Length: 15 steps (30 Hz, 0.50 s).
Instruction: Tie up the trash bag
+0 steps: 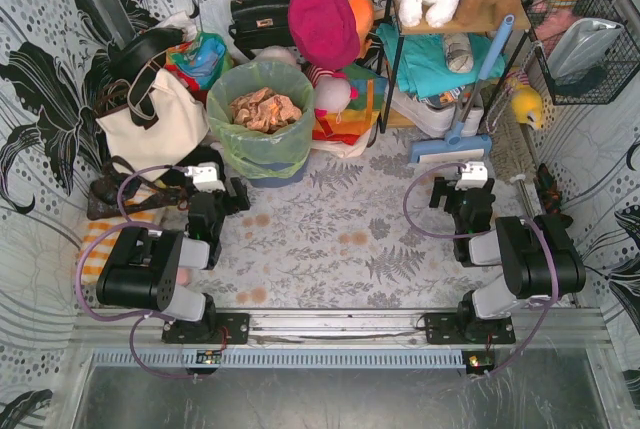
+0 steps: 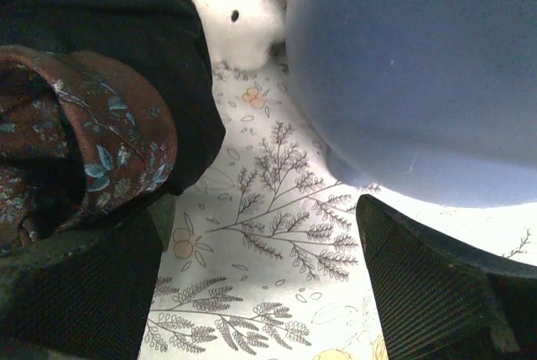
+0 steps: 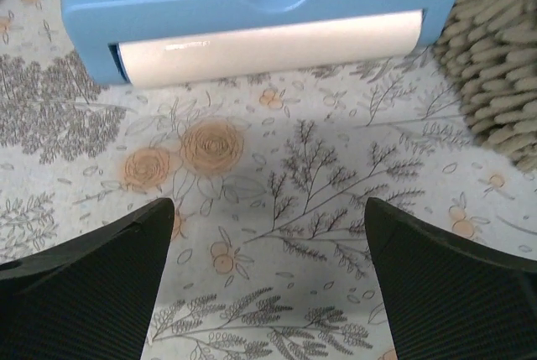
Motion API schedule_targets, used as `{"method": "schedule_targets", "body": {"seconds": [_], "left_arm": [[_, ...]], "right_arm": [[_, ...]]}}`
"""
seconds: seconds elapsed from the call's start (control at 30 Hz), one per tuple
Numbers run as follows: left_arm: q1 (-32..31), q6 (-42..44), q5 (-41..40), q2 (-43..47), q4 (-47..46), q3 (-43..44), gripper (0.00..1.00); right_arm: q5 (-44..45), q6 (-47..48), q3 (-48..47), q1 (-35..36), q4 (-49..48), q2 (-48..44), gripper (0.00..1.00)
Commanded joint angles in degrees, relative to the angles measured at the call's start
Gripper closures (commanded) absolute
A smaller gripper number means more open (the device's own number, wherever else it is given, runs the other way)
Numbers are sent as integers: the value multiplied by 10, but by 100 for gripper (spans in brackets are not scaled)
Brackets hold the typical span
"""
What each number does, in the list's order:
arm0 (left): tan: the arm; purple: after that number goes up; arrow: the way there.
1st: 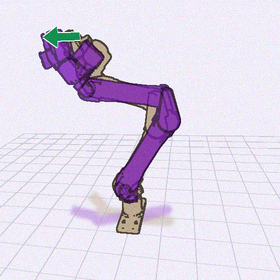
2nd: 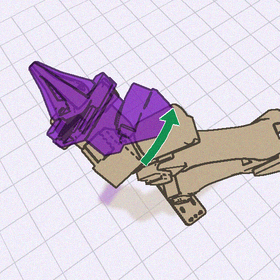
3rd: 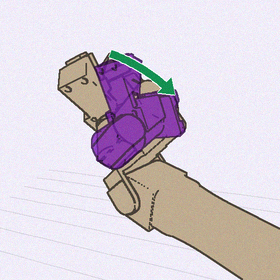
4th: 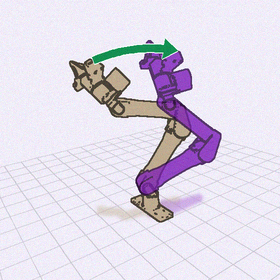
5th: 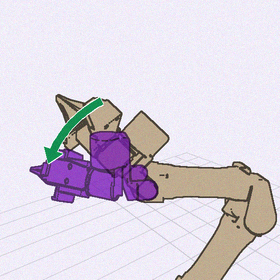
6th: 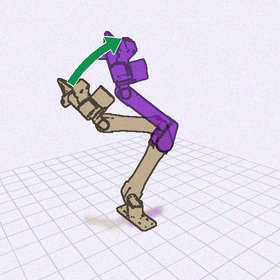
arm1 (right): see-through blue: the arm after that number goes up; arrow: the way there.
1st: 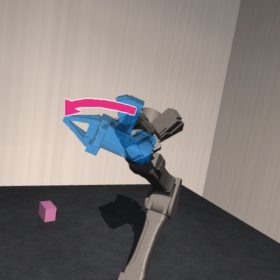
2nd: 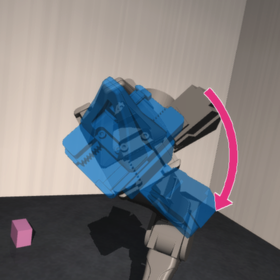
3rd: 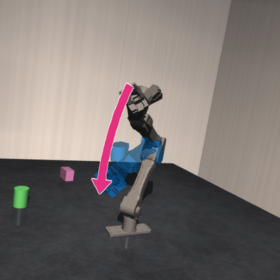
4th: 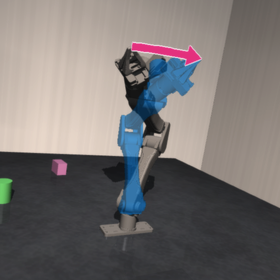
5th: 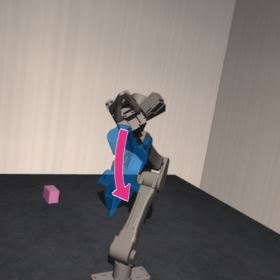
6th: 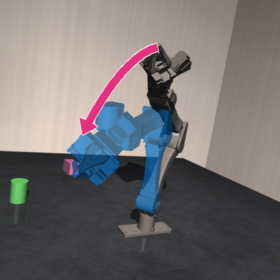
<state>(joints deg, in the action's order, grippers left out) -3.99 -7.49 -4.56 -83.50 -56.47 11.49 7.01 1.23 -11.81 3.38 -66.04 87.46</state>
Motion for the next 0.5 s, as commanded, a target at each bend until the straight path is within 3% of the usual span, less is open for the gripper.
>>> {"method": "schedule_targets", "body": {"seconds": [0.0,0.47], "left_arm": [[6,19,-16,-5,-93,7,2],[7,24,-20,-7,-122,10,2]], "right_arm": [[14,20,9,-5,-77,6,3],[24,23,10,-6,-100,8,3]]}}
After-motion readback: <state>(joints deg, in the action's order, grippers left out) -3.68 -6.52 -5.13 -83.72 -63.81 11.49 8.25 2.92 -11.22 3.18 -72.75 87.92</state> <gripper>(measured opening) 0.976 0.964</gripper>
